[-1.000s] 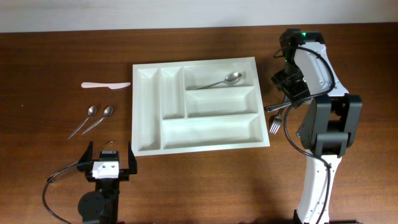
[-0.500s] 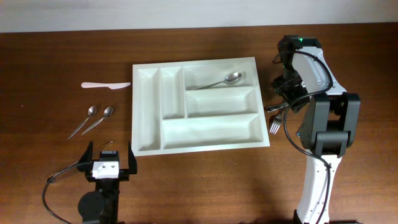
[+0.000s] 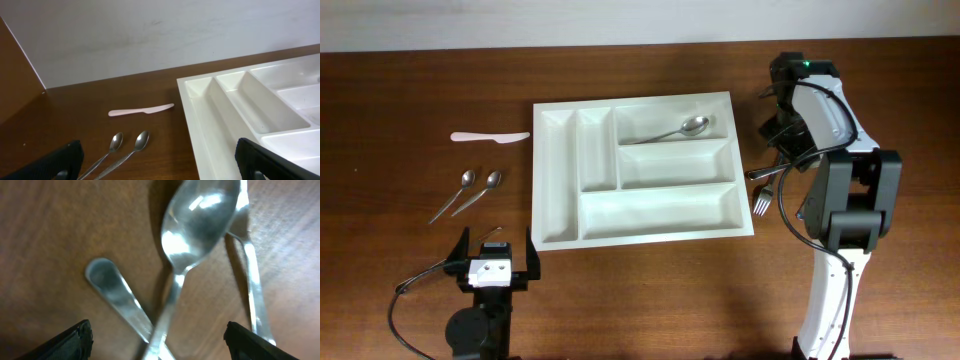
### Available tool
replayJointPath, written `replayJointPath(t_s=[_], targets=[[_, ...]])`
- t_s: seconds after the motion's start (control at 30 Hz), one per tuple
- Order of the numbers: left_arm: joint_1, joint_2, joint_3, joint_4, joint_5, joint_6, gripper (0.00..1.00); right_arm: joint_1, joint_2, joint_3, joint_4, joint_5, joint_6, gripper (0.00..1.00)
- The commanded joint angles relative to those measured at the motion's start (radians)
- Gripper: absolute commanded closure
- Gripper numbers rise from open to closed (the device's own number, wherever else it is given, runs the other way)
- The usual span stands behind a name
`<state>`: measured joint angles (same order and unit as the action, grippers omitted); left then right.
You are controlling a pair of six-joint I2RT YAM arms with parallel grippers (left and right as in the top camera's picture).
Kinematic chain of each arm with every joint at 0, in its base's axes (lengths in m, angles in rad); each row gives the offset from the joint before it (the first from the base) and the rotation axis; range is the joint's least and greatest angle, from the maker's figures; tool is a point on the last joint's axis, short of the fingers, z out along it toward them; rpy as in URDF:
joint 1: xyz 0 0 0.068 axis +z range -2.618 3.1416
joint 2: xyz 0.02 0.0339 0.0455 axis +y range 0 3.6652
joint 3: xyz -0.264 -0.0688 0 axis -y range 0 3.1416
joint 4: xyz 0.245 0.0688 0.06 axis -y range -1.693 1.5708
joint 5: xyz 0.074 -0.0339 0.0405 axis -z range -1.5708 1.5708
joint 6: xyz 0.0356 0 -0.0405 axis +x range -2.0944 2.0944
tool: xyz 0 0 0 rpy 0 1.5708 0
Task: Pack container
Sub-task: 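Lower the right gripper and grasp the second metal spoon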
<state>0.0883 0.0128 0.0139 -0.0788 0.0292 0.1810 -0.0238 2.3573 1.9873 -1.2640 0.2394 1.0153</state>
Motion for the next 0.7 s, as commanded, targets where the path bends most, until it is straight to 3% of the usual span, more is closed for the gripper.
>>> replayJointPath(t_s=[0.0, 0.67], targets=[[0.006, -0.008, -0.005, -0.002, 0.008, -0.011, 0.01, -0.016, -0.029, -0.008, 0.028, -0.043, 0.045, 0.15], [0.006, -0.008, -0.005, -0.002, 0.008, -0.011, 0.01, -0.093, -0.028, -0.042, 0.06, -0.072, 0.119, 0.16]])
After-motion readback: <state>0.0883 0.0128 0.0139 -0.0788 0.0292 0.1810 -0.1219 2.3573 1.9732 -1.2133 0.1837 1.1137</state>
